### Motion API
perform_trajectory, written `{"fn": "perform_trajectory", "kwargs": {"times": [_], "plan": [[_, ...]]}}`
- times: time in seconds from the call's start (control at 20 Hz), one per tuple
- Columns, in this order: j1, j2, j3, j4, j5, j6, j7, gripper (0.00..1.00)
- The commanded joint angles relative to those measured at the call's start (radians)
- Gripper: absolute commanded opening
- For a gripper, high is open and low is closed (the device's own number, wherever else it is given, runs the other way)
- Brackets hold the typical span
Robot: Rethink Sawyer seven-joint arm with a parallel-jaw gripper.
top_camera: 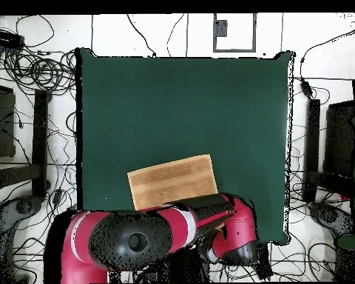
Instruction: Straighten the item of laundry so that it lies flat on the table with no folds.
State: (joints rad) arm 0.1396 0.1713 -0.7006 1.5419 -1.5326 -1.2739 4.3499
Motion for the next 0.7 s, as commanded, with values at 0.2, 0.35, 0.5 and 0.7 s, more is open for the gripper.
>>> {"fn": "perform_trajectory", "kwargs": {"times": [0.2,0.35,0.5,0.7], "plan": [[0.093,-0.038,-0.015,0.016,-0.137,0.169,-0.199,1.0],[0.063,-0.093,-0.033,-0.007,-0.226,0.072,-0.162,1.0],[0.005,-0.16,-0.043,-0.021,-0.321,-0.064,-0.103,1.0],[-0.047,-0.218,-0.041,-0.03,-0.415,-0.15,-0.073,1.0]]}}
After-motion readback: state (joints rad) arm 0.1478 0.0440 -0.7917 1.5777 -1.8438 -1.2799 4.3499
